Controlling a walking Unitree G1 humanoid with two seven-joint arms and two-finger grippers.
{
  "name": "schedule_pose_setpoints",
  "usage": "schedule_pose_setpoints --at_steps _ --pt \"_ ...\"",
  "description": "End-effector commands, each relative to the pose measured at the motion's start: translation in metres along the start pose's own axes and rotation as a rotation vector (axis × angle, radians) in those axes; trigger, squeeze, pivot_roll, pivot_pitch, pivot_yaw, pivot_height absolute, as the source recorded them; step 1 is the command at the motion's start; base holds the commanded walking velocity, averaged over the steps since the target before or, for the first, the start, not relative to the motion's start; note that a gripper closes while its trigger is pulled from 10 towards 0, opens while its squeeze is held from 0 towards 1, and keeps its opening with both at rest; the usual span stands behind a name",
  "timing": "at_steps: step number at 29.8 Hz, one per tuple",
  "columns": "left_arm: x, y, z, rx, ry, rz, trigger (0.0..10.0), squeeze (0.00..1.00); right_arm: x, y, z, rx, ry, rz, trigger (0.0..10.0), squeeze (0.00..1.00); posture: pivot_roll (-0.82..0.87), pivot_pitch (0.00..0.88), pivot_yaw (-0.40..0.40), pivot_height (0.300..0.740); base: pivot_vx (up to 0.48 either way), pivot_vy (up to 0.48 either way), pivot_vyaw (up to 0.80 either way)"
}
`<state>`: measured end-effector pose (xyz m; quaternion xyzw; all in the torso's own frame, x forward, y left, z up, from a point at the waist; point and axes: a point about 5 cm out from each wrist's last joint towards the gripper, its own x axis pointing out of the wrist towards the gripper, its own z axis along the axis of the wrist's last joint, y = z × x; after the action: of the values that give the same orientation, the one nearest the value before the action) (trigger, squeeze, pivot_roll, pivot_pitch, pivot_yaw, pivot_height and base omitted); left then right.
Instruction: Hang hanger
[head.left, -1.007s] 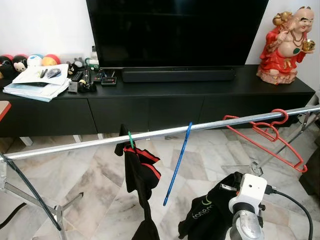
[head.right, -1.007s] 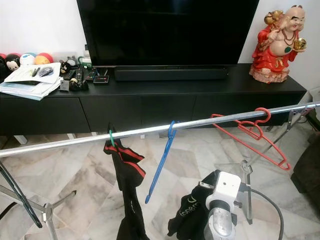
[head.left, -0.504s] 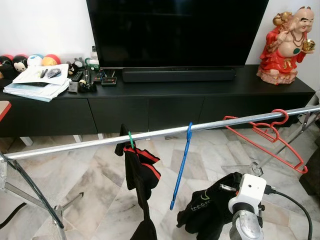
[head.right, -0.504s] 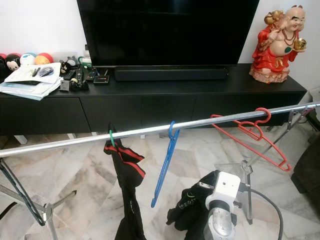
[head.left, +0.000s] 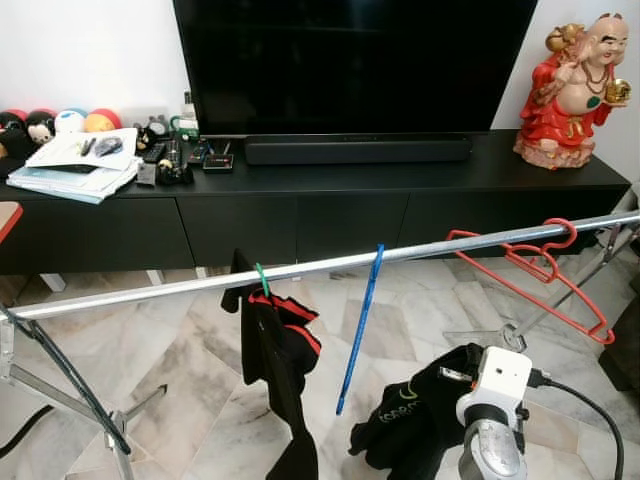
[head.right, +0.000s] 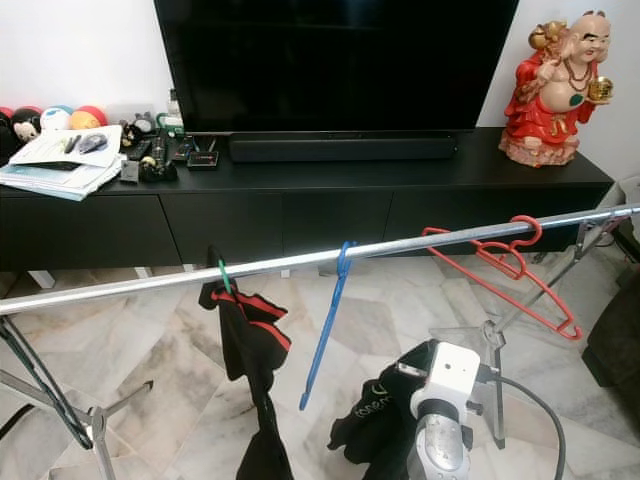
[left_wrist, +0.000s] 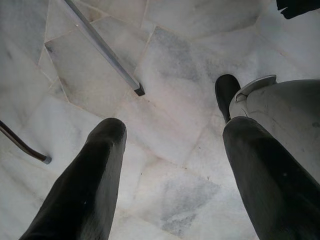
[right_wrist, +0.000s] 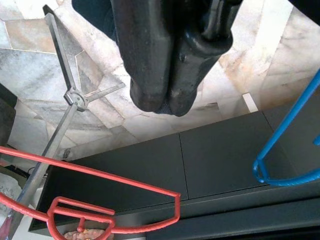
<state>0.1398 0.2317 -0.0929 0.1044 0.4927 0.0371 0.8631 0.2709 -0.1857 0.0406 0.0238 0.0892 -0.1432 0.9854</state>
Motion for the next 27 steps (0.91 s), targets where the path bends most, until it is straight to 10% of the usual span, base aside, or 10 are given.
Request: schedule_pose_setpoints --at_steps 1,27 --pt "-0.0014 -0.0003 -0.0074 0.023 0.025 -0.010 10.0 0.00 0.0033 0.0029 0.0067 -0.013 -0.030 0.013 10.0 0.00 0.04 0.030 -0.017 0.740 0.000 0.000 0.00" --pt "-0.0011 0.0000 -0.0063 0.022 0.024 -0.011 10.0 0.00 0.0039 0.0063 0.0114 -0.088 -0.062 0.045 10.0 0.00 0.04 0.046 -0.020 0.740 0.000 0.000 0.18"
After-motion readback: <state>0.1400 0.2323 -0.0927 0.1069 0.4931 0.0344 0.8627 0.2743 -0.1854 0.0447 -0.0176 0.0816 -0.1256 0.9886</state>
